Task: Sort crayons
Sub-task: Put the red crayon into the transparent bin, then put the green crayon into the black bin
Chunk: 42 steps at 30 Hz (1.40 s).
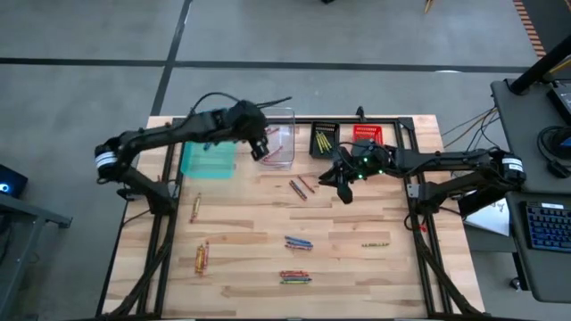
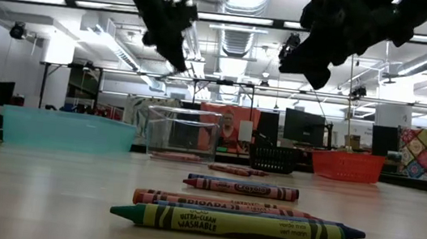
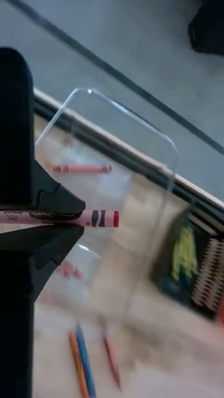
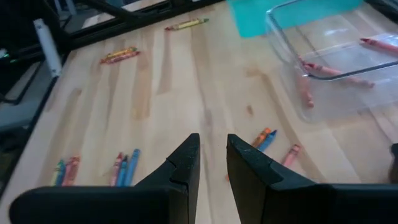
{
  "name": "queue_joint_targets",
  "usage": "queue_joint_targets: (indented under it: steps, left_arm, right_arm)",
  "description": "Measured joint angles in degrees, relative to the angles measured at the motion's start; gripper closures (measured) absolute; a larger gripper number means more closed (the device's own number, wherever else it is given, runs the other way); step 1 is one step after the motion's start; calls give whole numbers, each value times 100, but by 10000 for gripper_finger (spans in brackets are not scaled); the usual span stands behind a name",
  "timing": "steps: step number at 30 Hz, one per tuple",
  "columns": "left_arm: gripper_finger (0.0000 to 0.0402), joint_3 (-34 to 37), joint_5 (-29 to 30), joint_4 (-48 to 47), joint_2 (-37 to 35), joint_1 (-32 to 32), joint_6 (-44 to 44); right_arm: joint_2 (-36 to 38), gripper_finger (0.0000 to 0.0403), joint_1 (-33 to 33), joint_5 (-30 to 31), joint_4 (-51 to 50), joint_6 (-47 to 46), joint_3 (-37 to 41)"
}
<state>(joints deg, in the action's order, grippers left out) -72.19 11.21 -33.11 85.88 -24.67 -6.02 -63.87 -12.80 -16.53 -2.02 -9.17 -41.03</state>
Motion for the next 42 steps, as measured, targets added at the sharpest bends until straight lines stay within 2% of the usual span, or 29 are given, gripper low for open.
queue_joint_targets:
  steps: [8, 14, 26, 38, 42]
  left_arm:
    - [402, -557, -25, 1, 1263, -529, -734]
    - [402, -913, -26, 0, 1821, -665, -846]
    - [399, -1223, 9, 99, 2426, -768, -735]
    - [335, -1197, 27, 165, 2682, -861, -634]
    - [325, -1214, 27, 163, 2670, -861, -634]
  right_arm:
    - [535, 335, 425, 4, -33, -214, 2]
    - [827, 335, 716, 5, -28, -278, 2]
    - [775, 335, 806, 22, -26, -87, 2]
    - [742, 335, 806, 25, -4, -136, 2]
    - [742, 335, 806, 251, -4, -142, 2]
